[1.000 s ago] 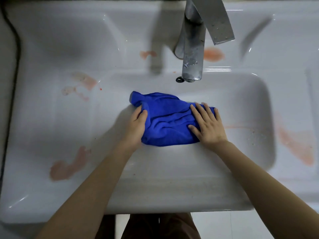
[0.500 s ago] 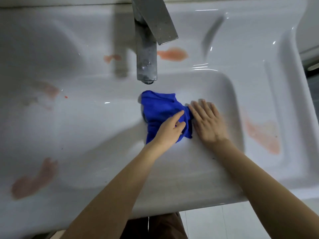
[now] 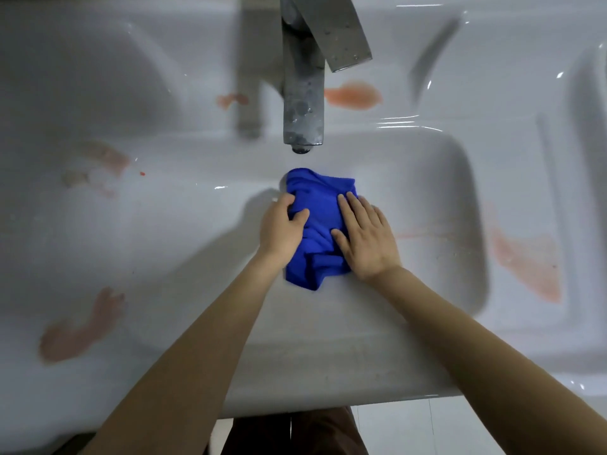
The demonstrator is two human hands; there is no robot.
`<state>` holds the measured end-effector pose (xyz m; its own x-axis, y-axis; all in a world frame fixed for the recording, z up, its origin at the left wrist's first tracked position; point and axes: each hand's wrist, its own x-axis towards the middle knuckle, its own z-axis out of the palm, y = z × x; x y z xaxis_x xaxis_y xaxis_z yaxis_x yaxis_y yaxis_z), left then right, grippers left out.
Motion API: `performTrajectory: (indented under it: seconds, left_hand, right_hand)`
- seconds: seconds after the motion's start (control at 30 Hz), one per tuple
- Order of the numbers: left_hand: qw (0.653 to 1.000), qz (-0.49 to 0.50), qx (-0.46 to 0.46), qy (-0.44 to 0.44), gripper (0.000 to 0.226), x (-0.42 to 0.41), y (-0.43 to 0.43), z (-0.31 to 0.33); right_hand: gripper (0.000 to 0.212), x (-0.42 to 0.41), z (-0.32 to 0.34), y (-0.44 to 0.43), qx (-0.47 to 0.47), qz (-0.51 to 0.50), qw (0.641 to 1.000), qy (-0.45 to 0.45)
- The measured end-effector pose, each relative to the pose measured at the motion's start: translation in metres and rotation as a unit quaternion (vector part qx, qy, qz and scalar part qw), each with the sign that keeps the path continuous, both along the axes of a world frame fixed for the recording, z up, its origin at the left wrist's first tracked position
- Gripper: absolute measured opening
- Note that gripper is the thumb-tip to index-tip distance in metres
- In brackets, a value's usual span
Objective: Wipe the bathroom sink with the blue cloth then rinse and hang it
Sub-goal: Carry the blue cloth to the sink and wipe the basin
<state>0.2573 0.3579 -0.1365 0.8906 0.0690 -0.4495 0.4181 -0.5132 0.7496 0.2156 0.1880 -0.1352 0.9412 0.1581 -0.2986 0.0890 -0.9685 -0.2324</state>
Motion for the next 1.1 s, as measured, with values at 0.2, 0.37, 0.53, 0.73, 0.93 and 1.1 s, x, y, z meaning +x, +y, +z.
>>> performTrajectory:
  seconds: [0.2,0.37,0.53,0.73,0.93,1.1]
  left_hand:
    - [1.0,0.003,0.02,-0.023,0.019,-0.012,0.029,0.012]
    - [0.993,-0.049,0.105,0.022,0.032,-0.042,0.043,0.01]
    - [0.989,-0.118,0.079,0.041,0.03,-0.042,0.053,0.012]
    - [0.991,-0.12,-0.038,0.048,0.023,-0.04,0.091,0.026]
    - [0.987,-0.111,-0.099,0.06,0.011,-0.035,0.112,0.043]
    - [0.961,-0.084,-0.222,0.14,0.031,-0.026,0.137,0.065]
  right_hand:
    - [0.067,-0.017,0.023,0.024,-0.047,-0.004,0.997,0.053]
    - [0.041,0.047,0.032,0.035,0.097,0.102,0.986,-0.092]
    - [0.042,0.082,0.011,0.04,0.016,0.322,0.947,0.003]
    - [0.03,0.063,0.03,-0.018,0.073,0.158,0.983,-0.065]
    - [0.026,0.036,0.061,-0.04,0.208,0.062,0.974,0.061]
    - [0.025,0.031,0.087,-0.047,0.38,-0.076,0.89,0.241]
